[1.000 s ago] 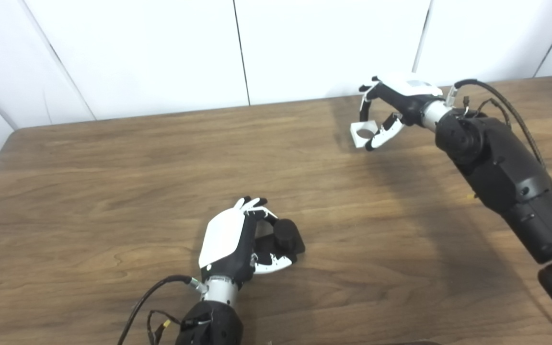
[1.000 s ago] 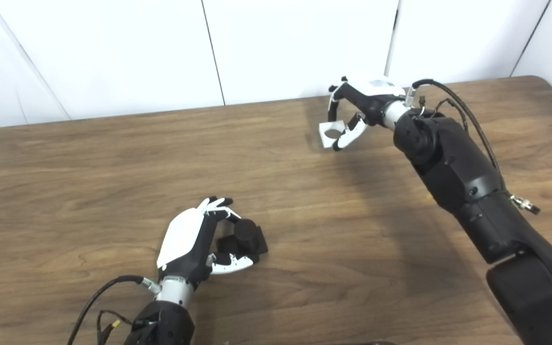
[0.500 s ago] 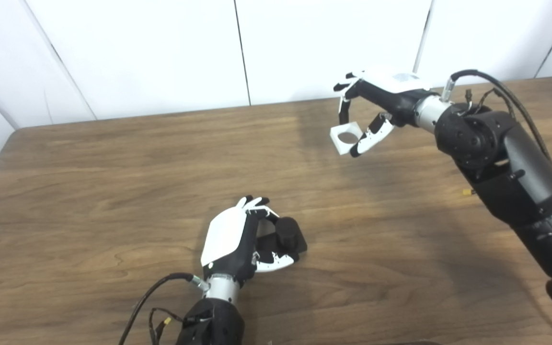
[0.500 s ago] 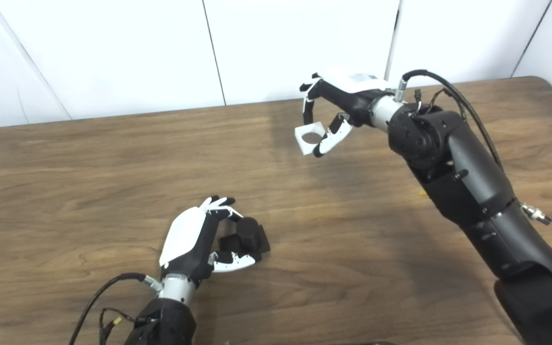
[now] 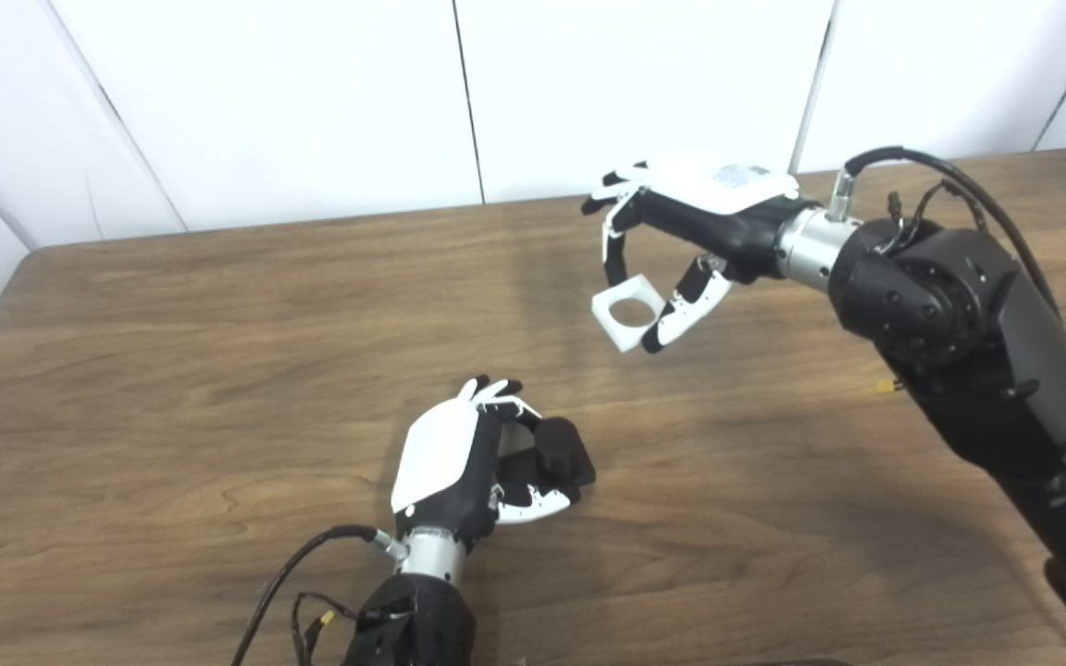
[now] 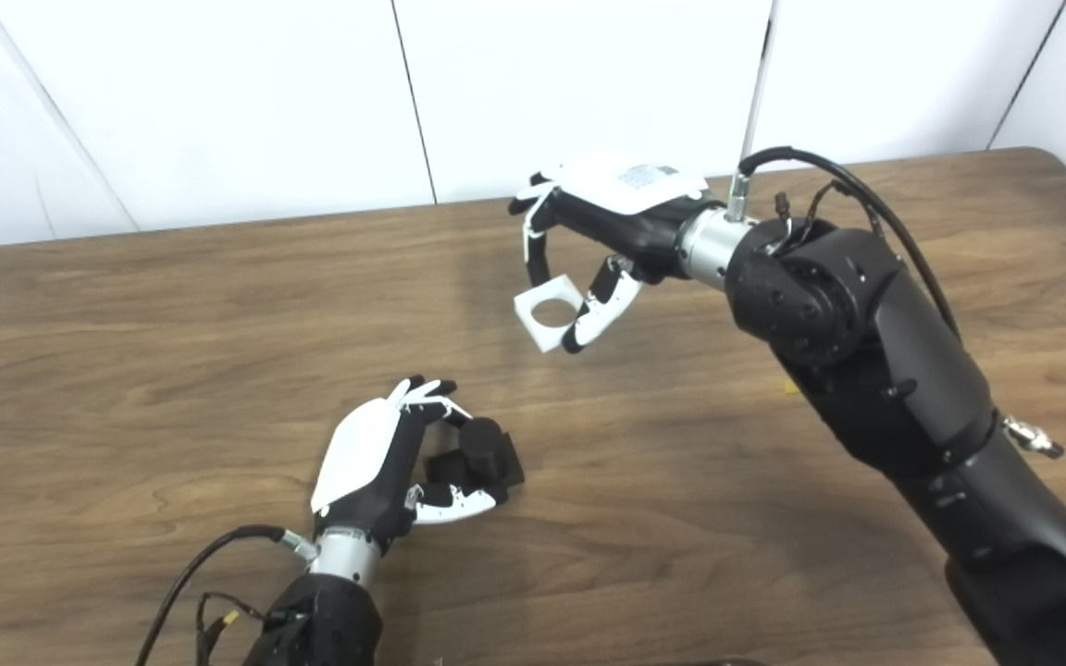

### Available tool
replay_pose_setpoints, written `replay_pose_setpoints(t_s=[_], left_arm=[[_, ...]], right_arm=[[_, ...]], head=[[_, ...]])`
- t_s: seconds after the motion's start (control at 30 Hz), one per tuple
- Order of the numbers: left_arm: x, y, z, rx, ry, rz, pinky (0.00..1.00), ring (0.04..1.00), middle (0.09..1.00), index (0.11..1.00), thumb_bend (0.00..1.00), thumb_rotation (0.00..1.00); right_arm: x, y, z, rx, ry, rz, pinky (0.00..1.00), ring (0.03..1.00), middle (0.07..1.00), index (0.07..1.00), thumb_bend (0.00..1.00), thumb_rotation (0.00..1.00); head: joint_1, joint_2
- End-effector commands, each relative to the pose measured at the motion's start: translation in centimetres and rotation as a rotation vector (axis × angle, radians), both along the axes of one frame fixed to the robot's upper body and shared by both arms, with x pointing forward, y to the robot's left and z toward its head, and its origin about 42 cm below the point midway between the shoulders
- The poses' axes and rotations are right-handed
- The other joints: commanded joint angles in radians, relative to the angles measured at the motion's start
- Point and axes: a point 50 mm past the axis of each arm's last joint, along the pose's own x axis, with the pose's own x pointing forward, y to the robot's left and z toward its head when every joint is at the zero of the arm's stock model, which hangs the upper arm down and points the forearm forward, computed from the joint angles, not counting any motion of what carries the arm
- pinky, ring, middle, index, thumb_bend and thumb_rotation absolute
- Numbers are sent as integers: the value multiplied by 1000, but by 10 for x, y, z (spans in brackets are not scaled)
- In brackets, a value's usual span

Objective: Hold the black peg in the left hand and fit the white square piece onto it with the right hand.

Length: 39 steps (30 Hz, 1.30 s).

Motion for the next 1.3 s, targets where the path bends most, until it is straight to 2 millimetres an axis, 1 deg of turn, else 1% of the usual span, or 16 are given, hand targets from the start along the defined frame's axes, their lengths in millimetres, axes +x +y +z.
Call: replay_pose_setpoints(t_s=[0.0,0.23,0.5,0.6,0.73,0.97,1.27], left_arm=[[2,-4,-2,17,6,-8,935,973,884,490,518,70],[3,-5,-1,17,2,-8,933,969,881,490,518,70],[4,-6,0,22,-4,-8,917,963,877,490,518,71],[4,-7,1,19,-4,-8,928,966,879,490,518,71],[4,-8,2,11,-4,-6,919,966,879,490,518,70],[4,-9,3,18,-10,-13,915,964,876,491,517,72],[4,-9,5,13,-2,-13,924,968,881,491,517,71]], right_arm=[[-9,7,21,6,-83,33,1000,976,896,490,525,150],[-24,20,18,22,-82,96,1000,984,913,489,525,147],[-28,29,12,18,-80,122,1000,976,907,490,525,146],[-29,33,8,13,-76,135,1000,984,905,490,525,146],[-30,35,2,2,-63,149,1000,999,907,490,525,148],[-33,37,-9,-17,-41,158,1000,983,902,490,525,149],[-39,44,-21,-28,-15,176,1000,988,912,490,525,149]], head=[[0,2],[-2,0],[-3,2],[-8,5],[-9,8],[-11,9],[-11,11]])
